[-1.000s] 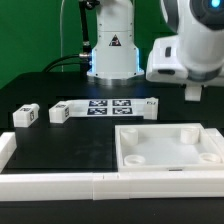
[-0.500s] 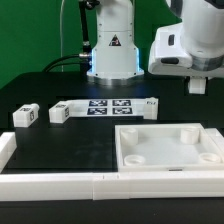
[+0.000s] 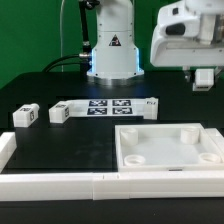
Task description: Assemble one leg
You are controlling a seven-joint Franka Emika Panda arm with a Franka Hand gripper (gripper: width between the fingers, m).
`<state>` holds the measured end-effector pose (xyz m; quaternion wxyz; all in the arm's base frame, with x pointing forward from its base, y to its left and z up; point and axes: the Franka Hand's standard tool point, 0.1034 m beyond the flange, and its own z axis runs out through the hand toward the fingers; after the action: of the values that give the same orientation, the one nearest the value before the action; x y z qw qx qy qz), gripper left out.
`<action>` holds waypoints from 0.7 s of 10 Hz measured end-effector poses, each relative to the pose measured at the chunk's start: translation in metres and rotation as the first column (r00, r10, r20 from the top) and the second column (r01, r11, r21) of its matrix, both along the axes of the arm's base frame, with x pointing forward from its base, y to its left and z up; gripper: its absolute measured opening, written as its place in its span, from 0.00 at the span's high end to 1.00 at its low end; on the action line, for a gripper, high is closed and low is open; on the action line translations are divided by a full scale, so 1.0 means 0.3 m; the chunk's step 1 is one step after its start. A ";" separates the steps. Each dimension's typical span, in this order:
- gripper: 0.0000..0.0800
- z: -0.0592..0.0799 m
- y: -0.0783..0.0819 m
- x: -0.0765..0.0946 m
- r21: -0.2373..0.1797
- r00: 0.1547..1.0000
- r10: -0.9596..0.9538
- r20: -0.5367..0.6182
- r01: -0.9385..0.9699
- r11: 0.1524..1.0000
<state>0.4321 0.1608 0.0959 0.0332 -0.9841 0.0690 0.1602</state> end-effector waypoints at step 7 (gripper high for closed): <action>0.64 -0.017 0.048 0.112 0.025 0.850 0.048 0.525 -0.071 0.997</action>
Offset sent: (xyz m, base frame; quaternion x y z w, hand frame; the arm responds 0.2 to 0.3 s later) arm 0.0000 0.0000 0.0000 0.0000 0.1790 0.0000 0.9838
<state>0.4659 0.1751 0.0907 0.0671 -0.9913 0.0234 -0.1111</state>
